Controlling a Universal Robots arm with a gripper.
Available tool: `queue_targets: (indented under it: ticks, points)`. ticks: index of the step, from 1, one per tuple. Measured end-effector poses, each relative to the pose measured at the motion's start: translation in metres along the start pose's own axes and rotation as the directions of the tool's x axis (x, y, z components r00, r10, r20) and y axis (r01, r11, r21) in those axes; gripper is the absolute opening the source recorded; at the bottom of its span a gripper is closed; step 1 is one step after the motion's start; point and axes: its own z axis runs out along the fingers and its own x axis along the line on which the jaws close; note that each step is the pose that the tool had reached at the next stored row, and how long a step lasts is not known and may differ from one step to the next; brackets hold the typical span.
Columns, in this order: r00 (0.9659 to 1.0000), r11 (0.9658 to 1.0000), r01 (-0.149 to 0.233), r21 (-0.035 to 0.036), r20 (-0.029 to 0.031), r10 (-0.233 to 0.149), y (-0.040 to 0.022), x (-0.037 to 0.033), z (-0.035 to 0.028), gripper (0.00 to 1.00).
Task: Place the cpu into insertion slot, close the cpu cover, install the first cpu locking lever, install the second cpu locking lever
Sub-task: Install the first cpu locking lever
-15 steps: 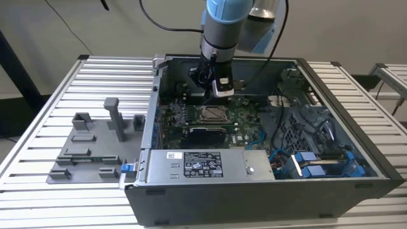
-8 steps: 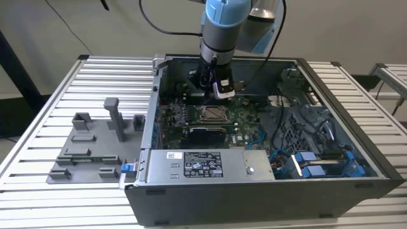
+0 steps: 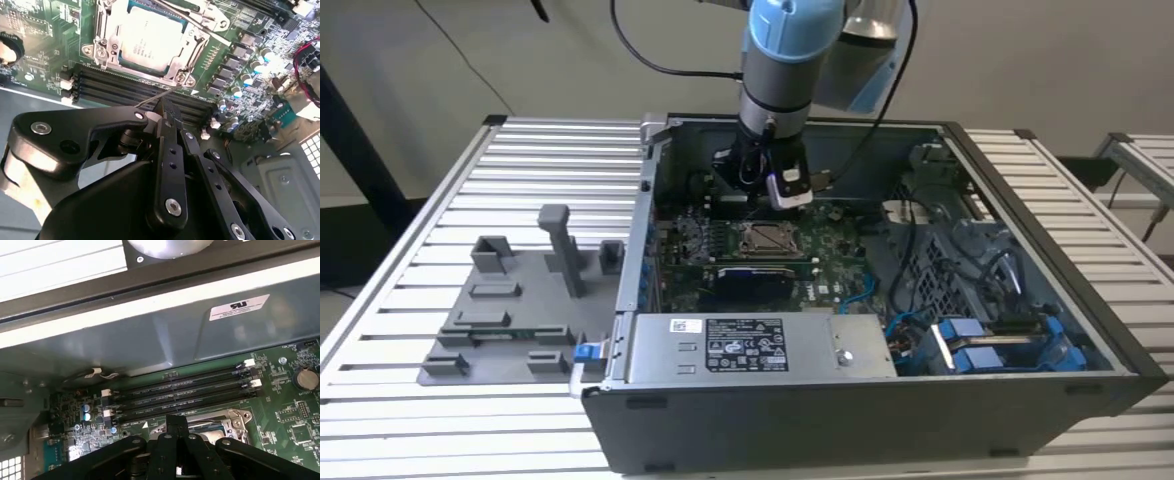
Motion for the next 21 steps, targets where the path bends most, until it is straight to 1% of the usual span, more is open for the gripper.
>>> queue_targets:
  ticks: [2, 3, 4, 5, 6, 8, 9, 10, 12, 14, 15, 16, 19, 20, 21]
  points:
    - [1.0000, 1.0000, 0.003, -0.0015, 0.0064, -0.003, -0.0010, 0.0053, 0.0009, 0.11]
    - [0.9999, 1.0000, 0.005, -0.0024, 0.0110, -0.005, -0.0017, 0.0076, 0.0014, 0.11]
    - [0.9998, 1.0000, 0.008, -0.0043, 0.0184, -0.008, -0.0023, 0.0094, 0.0019, 0.11]
    - [0.9995, 0.9999, 0.014, -0.0077, 0.0297, -0.013, -0.0027, 0.0105, 0.0024, 0.11]
    - [0.9990, 0.9997, 0.021, -0.0105, 0.0397, -0.021, -0.0028, 0.0108, 0.0026, 0.11]
    - [0.9976, 0.9991, 0.039, -0.0156, 0.0579, -0.038, -0.0030, 0.0109, 0.0029, 0.11]
    - [0.9970, 0.9987, 0.047, -0.0190, 0.0627, -0.046, -0.0031, 0.0111, 0.0033, 0.11]
    - [0.9965, 0.9982, 0.055, -0.0222, 0.0640, -0.053, -0.0033, 0.0113, 0.0038, 0.11]
    - [0.9956, 0.9970, 0.073, -0.0277, 0.0611, -0.071, -0.0040, 0.0117, 0.0055, 0.11]
    - [0.9940, 0.9949, 0.096, -0.0293, 0.0544, -0.094, -0.0048, 0.0120, 0.0075, 0.11]
    - [0.9928, 0.9934, 0.111, -0.0303, 0.0497, -0.109, -0.0051, 0.0121, 0.0086, 0.11]
    - [0.9913, 0.9916, 0.125, -0.0305, 0.0447, -0.124, -0.0054, 0.0122, 0.0093, 0.11]
    - [0.9845, 0.9844, 0.174, -0.0286, 0.0290, -0.173, -0.0060, 0.0125, 0.0110, 0.11]
    - [0.9823, 0.9821, 0.186, -0.0282, 0.0248, -0.185, -0.0062, 0.0128, 0.0113, 0.11]
    - [0.9812, 0.9809, 0.192, -0.0299, 0.0225, -0.192, -0.0069, 0.0131, 0.0115, 0.11]
